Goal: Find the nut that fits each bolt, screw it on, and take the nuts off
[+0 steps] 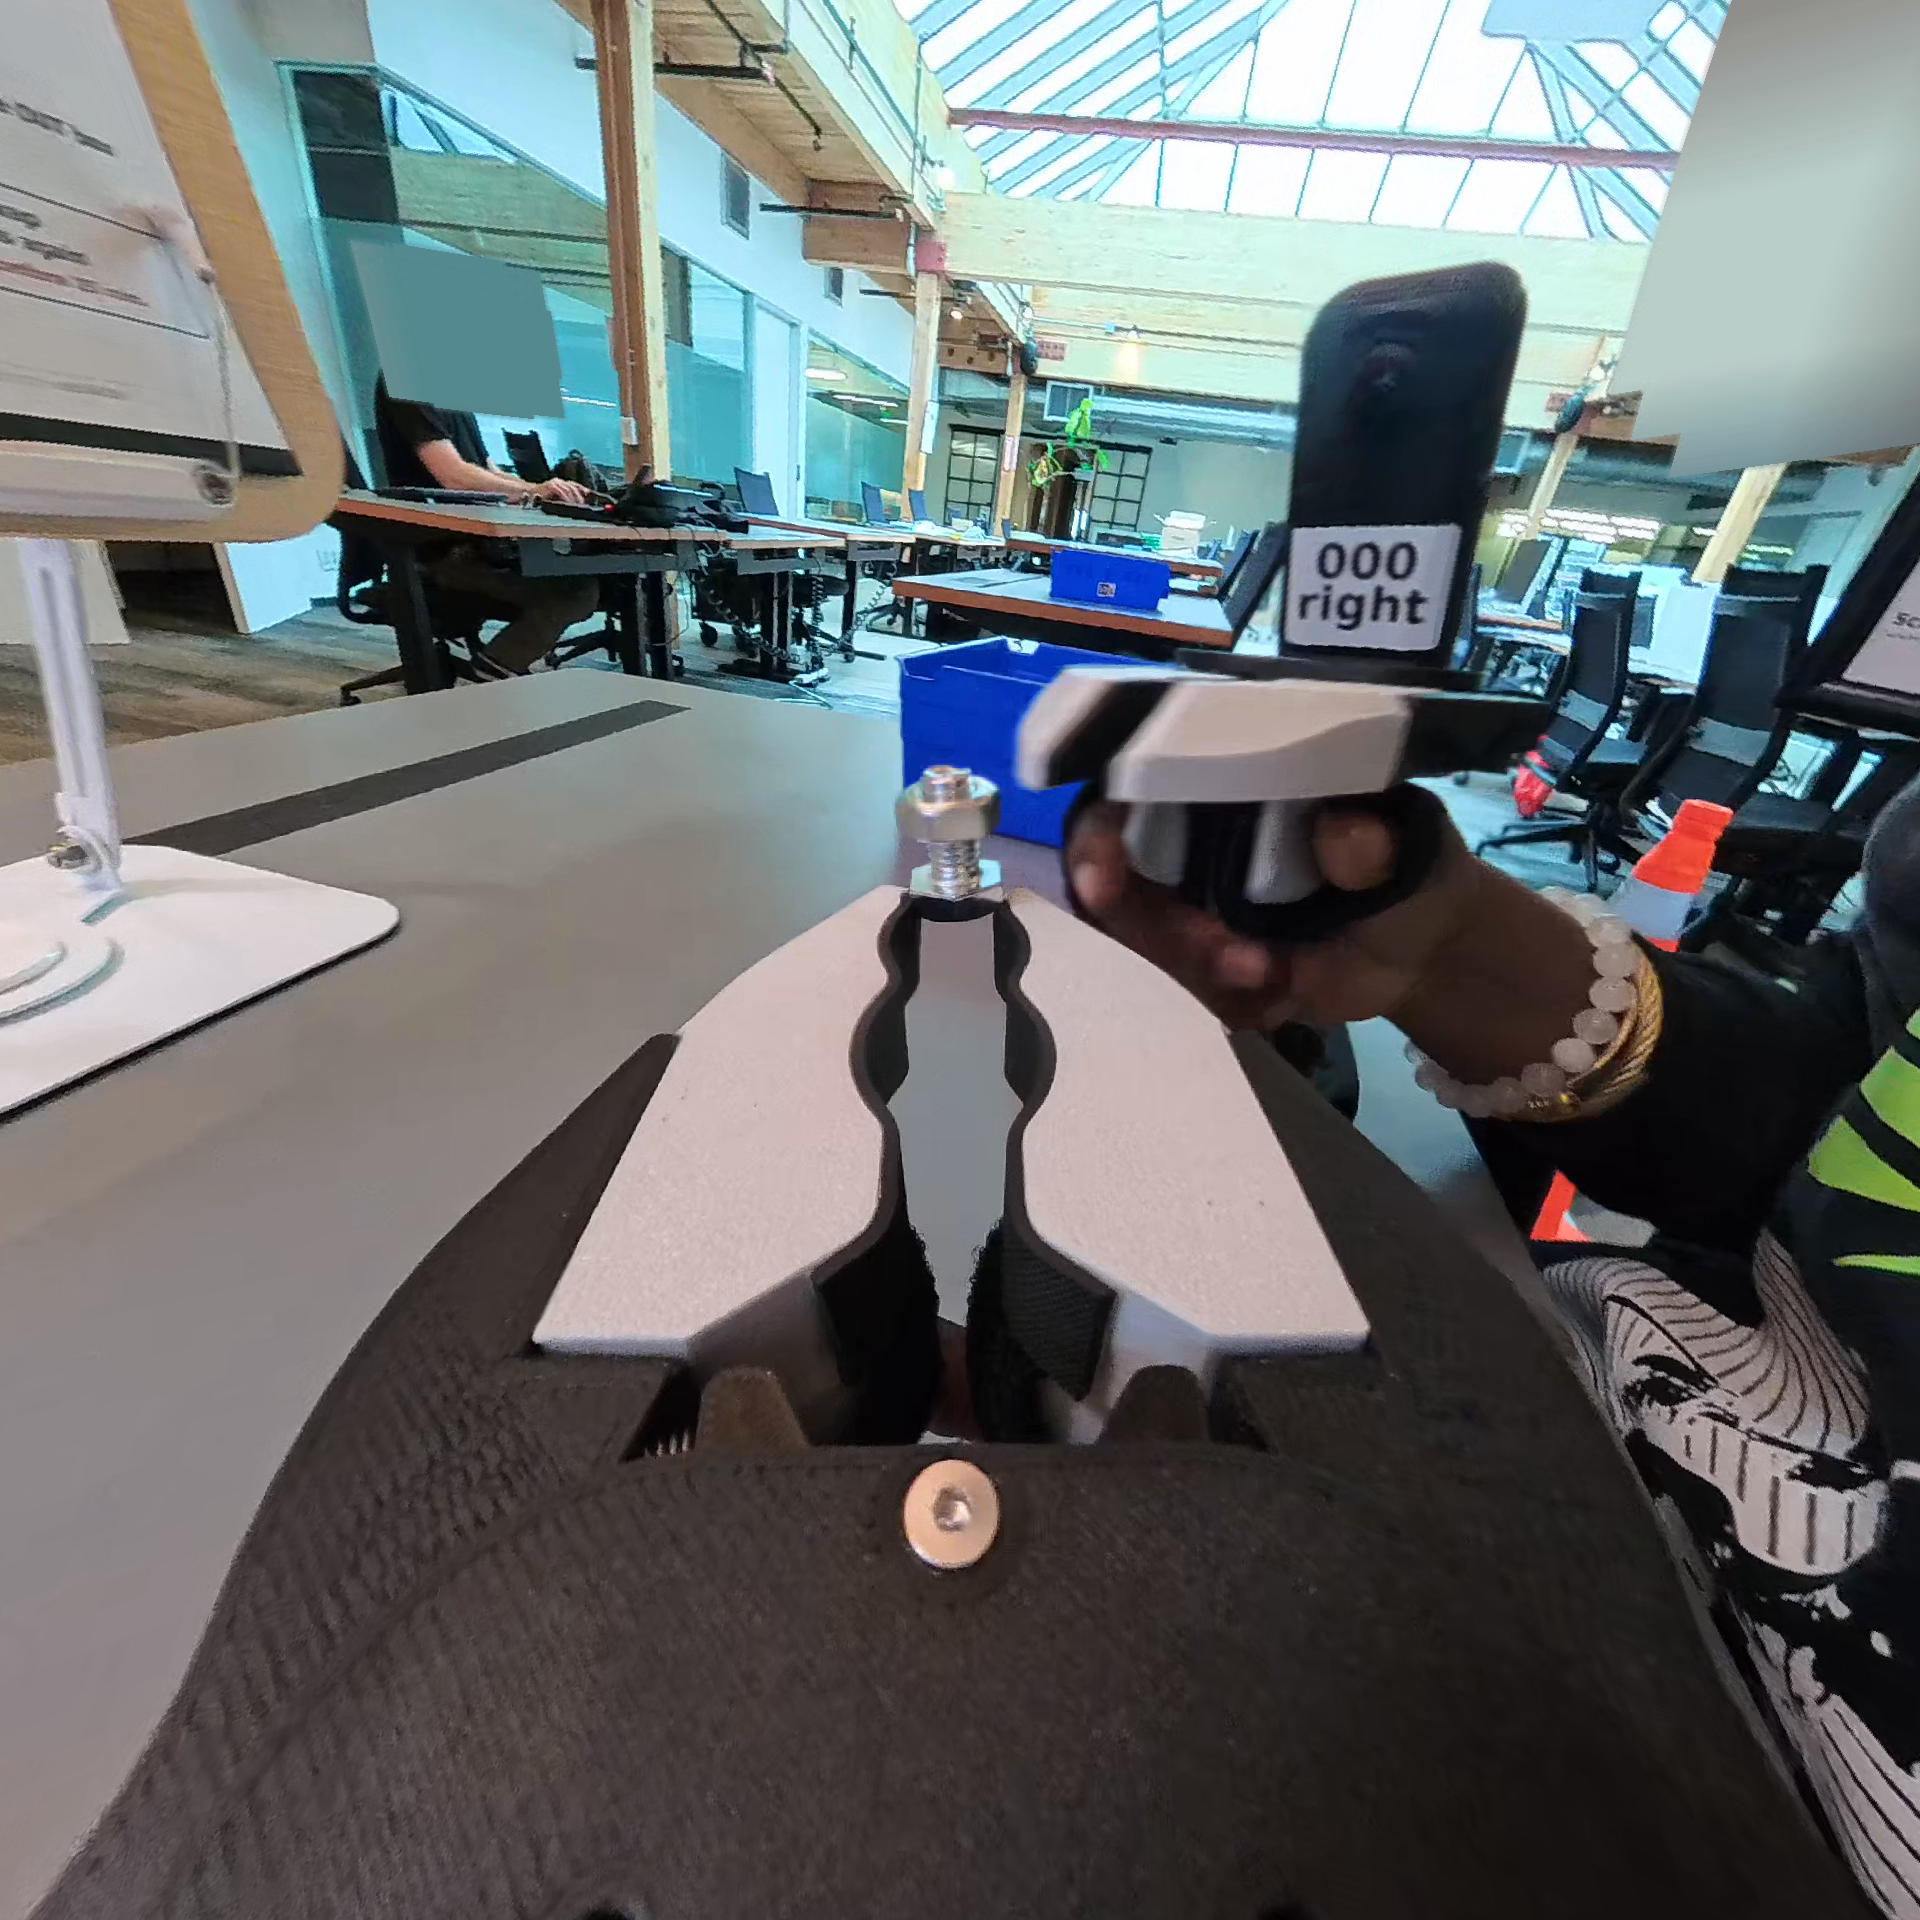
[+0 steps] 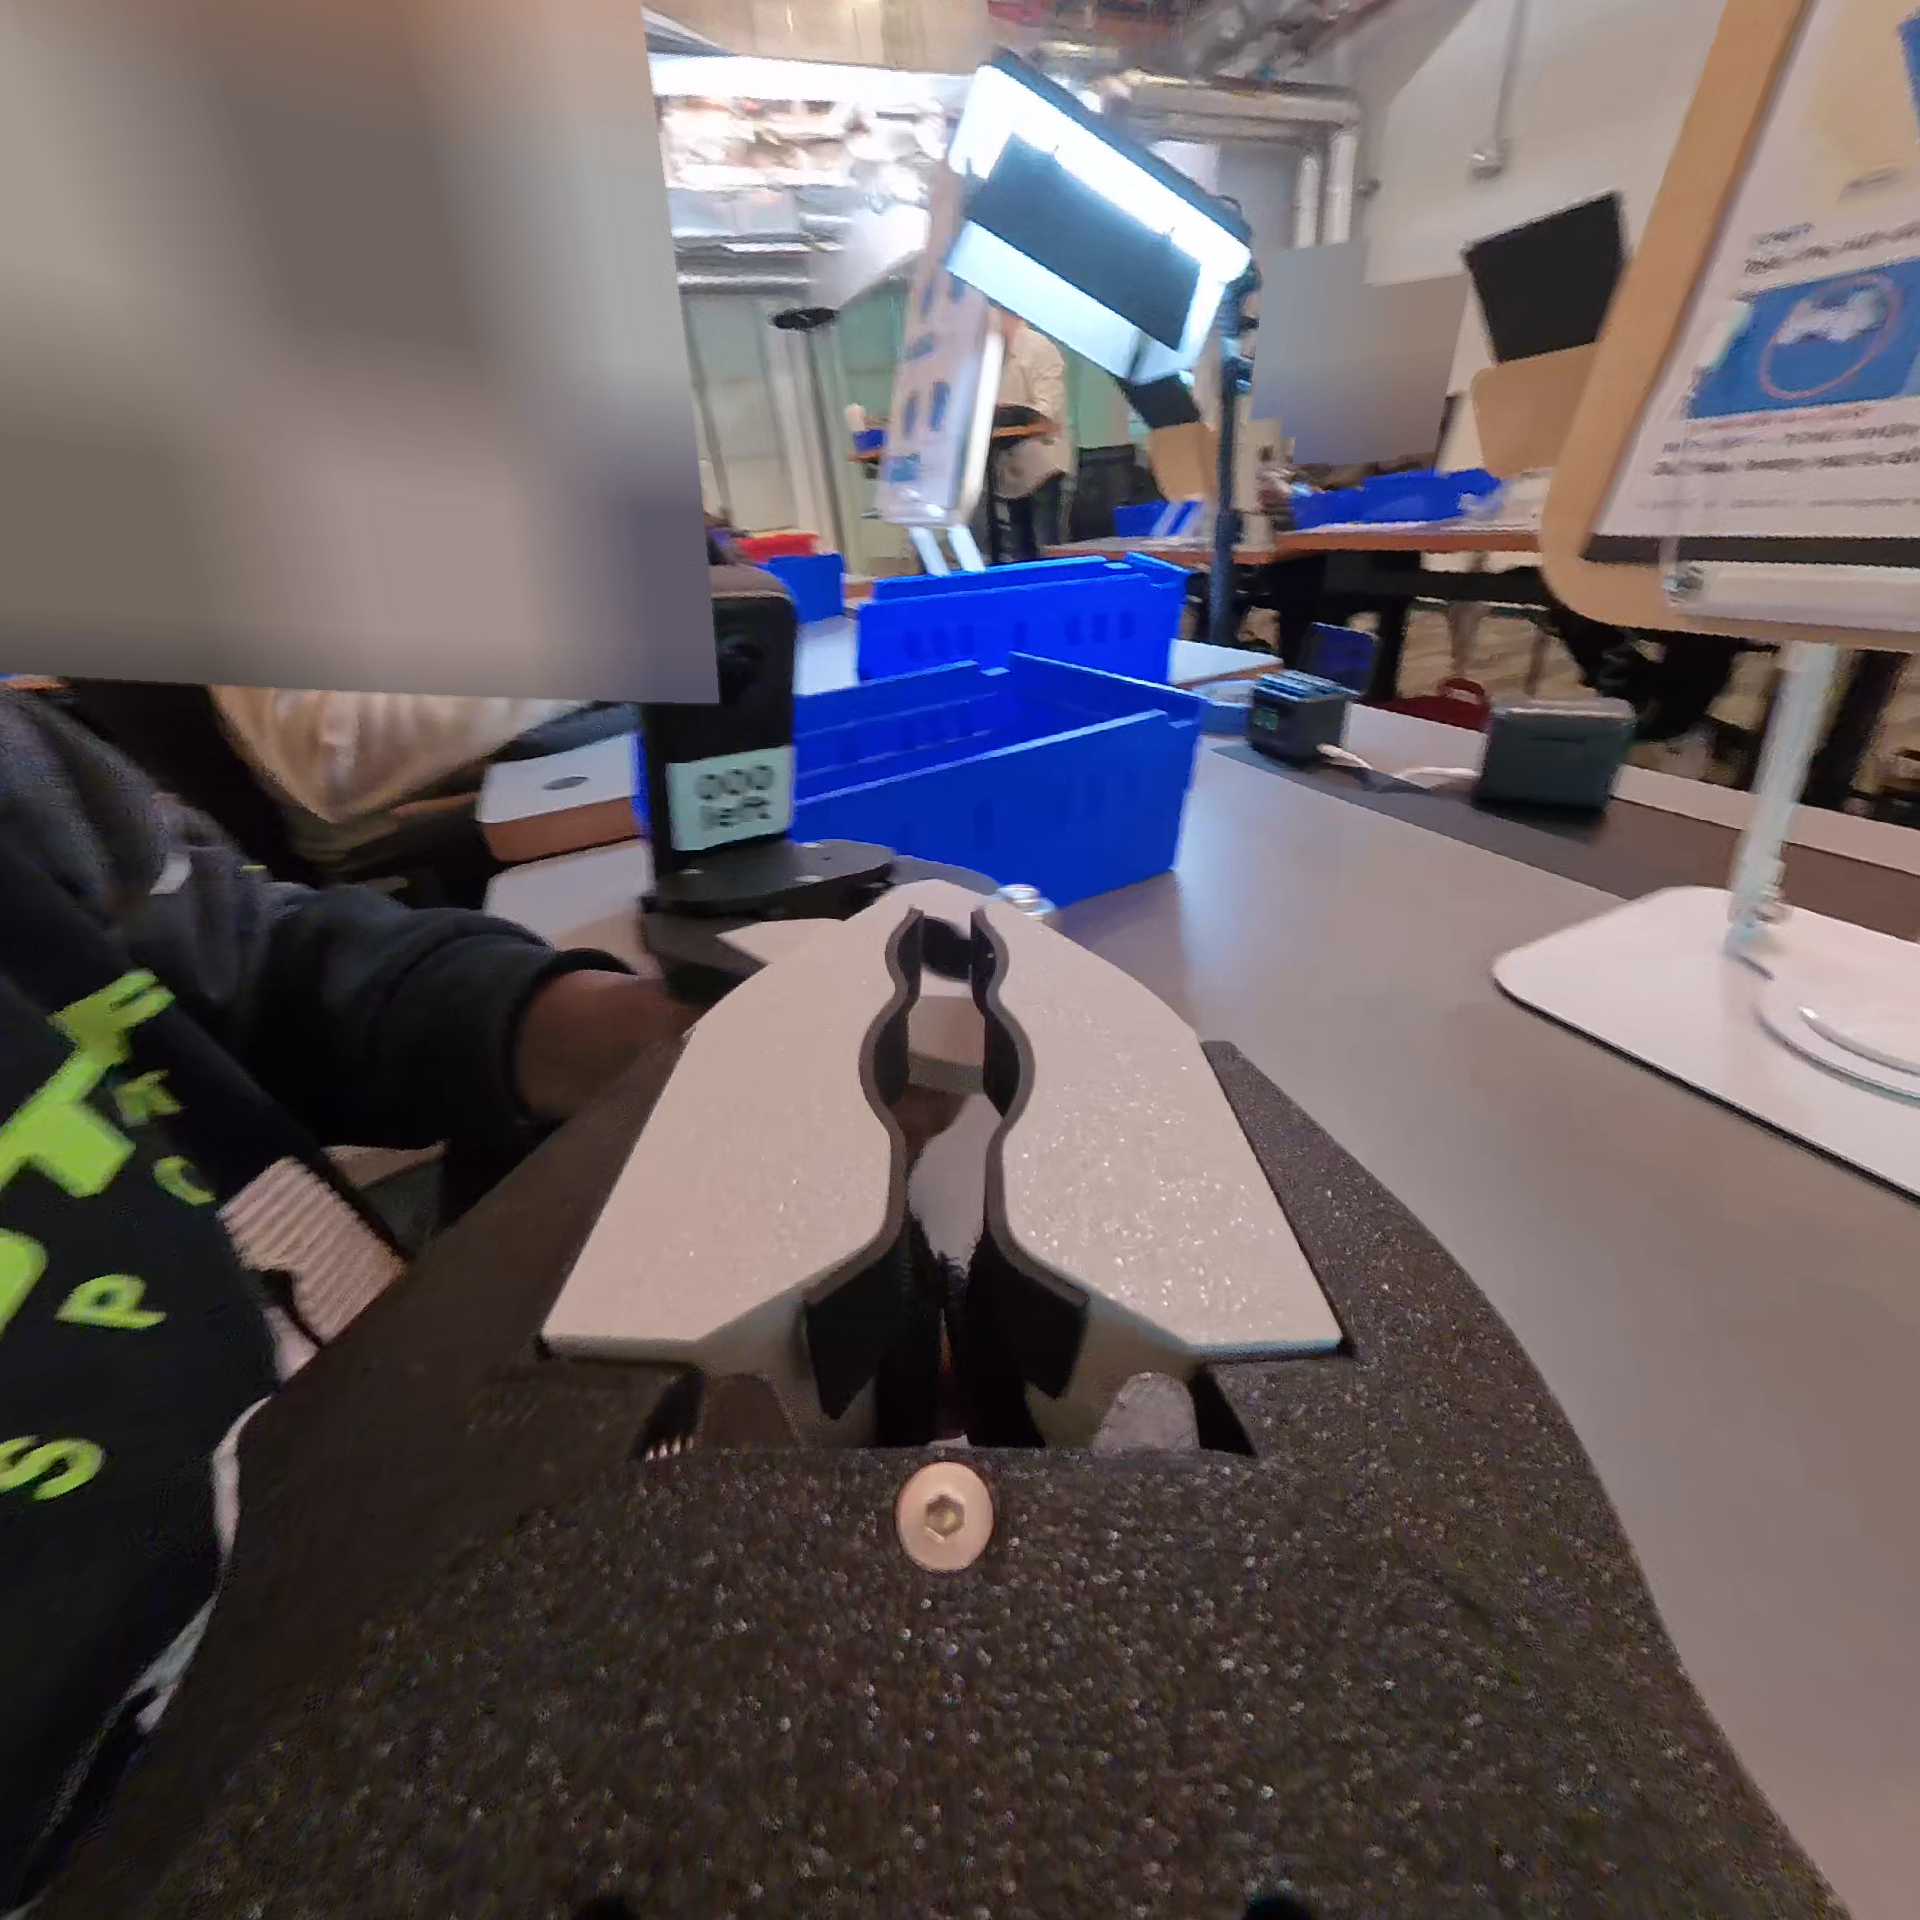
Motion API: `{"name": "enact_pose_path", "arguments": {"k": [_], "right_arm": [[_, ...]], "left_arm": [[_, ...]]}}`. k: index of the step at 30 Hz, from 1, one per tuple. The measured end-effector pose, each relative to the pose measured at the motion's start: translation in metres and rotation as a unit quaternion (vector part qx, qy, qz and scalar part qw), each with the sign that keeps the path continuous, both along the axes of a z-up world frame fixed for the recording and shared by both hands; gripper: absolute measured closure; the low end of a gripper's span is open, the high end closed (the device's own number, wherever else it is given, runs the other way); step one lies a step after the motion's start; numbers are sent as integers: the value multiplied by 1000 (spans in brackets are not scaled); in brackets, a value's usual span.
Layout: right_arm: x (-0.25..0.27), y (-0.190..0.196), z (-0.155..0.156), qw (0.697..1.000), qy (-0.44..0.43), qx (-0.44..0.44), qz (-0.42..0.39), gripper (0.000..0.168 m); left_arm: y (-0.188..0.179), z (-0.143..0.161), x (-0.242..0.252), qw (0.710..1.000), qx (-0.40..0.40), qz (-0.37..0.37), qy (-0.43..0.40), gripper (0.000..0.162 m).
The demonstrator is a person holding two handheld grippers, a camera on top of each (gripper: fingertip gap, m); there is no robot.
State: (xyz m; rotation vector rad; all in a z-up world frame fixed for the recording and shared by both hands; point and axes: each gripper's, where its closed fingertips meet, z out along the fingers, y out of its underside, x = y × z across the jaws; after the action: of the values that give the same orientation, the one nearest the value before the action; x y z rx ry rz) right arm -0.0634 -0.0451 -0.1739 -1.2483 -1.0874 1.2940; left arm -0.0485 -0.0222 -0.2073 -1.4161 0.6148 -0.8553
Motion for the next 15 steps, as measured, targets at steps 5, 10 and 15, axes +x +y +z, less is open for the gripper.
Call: {"name": "enact_pose_path", "arguments": {"k": [5, 10, 15], "right_arm": [[3, 3, -1, 1000, -1, 13, -13, 153], [-6, 9, -7, 1000, -1, -8, 3, 135], [-12, 8, -36, 996, -40, -72, 41, 151]], "left_arm": [[-1, 0, 1, 1000, -6, -11, -7, 149], [-7, 0, 7, 999, 1, -33, 0, 162], [-6, -21, 13, 998, -28, -36, 52, 162]]}}
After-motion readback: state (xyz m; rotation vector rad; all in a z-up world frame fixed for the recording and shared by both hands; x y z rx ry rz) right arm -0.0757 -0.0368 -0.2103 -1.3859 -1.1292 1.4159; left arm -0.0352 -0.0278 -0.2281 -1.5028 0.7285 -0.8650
